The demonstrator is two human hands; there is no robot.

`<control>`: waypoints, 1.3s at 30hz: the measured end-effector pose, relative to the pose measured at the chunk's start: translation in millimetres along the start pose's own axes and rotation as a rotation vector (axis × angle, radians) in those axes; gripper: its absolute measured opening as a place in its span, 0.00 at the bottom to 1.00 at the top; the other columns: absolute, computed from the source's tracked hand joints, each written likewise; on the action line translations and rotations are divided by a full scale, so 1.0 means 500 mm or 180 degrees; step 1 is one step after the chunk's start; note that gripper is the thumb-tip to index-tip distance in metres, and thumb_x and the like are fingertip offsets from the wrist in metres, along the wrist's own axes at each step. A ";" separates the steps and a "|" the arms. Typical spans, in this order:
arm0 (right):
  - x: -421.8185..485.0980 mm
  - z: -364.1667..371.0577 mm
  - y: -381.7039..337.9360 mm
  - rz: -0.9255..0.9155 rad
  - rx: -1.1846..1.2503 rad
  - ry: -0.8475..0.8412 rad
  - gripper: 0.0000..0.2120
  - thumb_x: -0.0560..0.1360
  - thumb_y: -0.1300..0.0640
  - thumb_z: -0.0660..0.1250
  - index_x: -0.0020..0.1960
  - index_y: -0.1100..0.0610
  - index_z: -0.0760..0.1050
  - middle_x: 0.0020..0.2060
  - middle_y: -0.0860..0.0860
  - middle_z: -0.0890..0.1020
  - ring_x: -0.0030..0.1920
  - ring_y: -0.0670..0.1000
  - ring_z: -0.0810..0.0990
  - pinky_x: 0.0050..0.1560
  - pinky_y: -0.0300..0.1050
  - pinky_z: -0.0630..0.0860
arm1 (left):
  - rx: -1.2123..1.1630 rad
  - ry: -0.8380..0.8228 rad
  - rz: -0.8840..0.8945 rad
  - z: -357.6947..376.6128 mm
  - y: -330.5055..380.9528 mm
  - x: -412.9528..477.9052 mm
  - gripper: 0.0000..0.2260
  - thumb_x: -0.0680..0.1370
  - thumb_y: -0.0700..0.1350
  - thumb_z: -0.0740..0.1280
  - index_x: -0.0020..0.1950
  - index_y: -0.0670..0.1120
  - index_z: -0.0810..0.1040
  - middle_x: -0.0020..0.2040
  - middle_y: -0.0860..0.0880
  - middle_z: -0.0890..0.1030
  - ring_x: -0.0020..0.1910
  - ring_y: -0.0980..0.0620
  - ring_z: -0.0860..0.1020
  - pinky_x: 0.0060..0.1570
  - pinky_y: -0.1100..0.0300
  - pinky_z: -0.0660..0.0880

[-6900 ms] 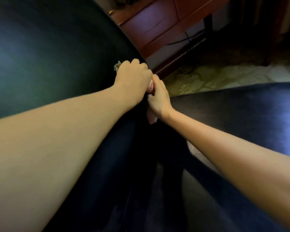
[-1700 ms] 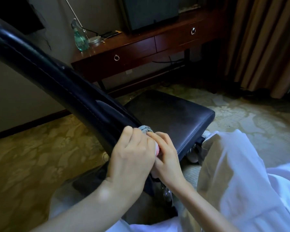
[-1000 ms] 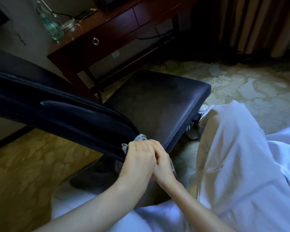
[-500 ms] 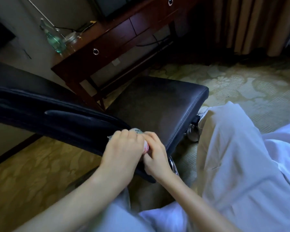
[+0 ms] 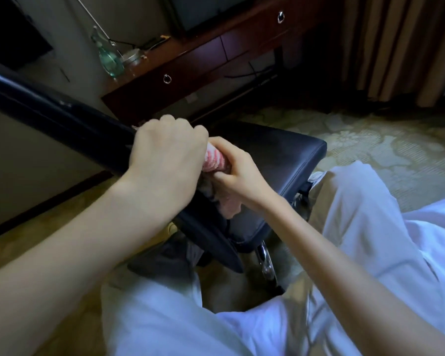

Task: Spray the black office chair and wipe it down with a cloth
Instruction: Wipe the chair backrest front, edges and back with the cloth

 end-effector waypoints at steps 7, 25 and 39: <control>-0.207 0.065 0.174 0.0666 -0.0095 0.0601 0.25 0.62 0.76 0.65 0.55 0.56 0.78 0.52 0.48 0.80 0.55 0.40 0.76 0.55 0.32 0.70 | 0.0002 -0.0722 0.0592 0.184 0.180 -0.035 0.13 0.81 0.41 0.57 0.65 0.43 0.70 0.59 0.44 0.74 0.57 0.45 0.74 0.47 0.55 0.71; -0.072 0.027 -0.042 -0.0102 -0.0257 0.0342 0.23 0.66 0.71 0.72 0.58 0.56 0.77 0.52 0.47 0.81 0.54 0.44 0.79 0.54 0.40 0.75 | -0.0713 0.0463 0.0006 0.030 0.038 -0.117 0.15 0.77 0.40 0.61 0.64 0.42 0.69 0.59 0.43 0.73 0.57 0.45 0.71 0.58 0.53 0.69; 0.060 0.030 -0.473 -0.1913 -0.1577 0.0636 0.21 0.68 0.64 0.68 0.61 0.54 0.78 0.57 0.50 0.81 0.54 0.56 0.78 0.51 0.52 0.76 | -0.1477 0.2746 -0.0921 -0.104 -0.298 -0.273 0.20 0.67 0.33 0.61 0.58 0.40 0.76 0.55 0.42 0.78 0.53 0.40 0.74 0.51 0.50 0.71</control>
Point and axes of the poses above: each hand's wrist, its own x-axis towards the middle knuckle, its own z-axis out of the palm, y = z × x, the point moved 6 cm from there along x, towards the middle knuckle
